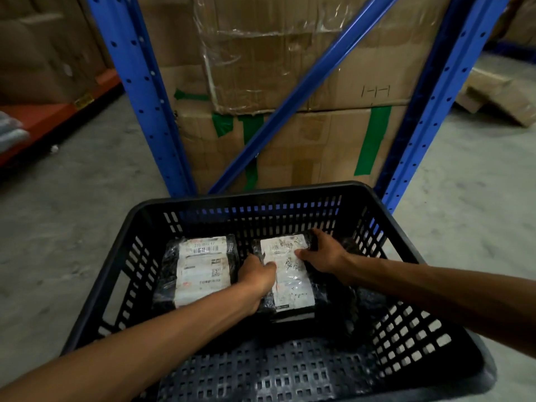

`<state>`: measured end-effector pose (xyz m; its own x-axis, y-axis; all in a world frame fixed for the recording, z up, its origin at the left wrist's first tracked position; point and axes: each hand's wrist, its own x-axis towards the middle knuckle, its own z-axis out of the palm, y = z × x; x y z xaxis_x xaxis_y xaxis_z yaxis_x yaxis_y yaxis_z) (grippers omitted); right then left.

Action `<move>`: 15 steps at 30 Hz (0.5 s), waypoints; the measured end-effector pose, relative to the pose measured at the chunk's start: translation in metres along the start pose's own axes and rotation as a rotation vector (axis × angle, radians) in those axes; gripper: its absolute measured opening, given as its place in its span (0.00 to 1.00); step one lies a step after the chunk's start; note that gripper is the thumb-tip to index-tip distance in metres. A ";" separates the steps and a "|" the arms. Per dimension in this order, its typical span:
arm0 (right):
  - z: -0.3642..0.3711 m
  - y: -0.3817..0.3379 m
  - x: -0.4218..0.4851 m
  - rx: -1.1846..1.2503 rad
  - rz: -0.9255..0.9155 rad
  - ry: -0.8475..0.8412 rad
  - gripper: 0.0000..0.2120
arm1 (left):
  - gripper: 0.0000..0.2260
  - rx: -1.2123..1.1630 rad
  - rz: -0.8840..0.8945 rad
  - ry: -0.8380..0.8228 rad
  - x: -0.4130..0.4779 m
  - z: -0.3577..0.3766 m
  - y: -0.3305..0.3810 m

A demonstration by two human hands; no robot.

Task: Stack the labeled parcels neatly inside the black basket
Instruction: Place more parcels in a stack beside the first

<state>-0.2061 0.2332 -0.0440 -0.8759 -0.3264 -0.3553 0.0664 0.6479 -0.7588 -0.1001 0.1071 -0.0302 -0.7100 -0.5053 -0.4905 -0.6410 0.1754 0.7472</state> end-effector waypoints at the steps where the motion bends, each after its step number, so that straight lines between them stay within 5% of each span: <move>1: 0.005 0.001 0.002 -0.103 -0.001 -0.010 0.28 | 0.22 0.028 0.003 -0.002 0.005 0.002 0.002; 4: 0.018 0.004 0.007 -0.329 -0.026 -0.030 0.33 | 0.37 0.219 0.036 -0.051 0.021 0.008 0.005; 10: 0.004 -0.020 0.000 -0.708 -0.104 -0.174 0.30 | 0.40 0.448 0.000 -0.080 0.017 0.014 0.012; 15: -0.053 -0.058 -0.049 -1.368 -0.527 -0.029 0.12 | 0.36 0.394 0.481 -0.129 -0.041 0.031 -0.003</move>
<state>-0.1926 0.2481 0.0469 -0.6438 -0.7299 -0.2297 -0.7611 0.5798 0.2907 -0.0780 0.1538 -0.0260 -0.9590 -0.1908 -0.2094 -0.2832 0.6678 0.6883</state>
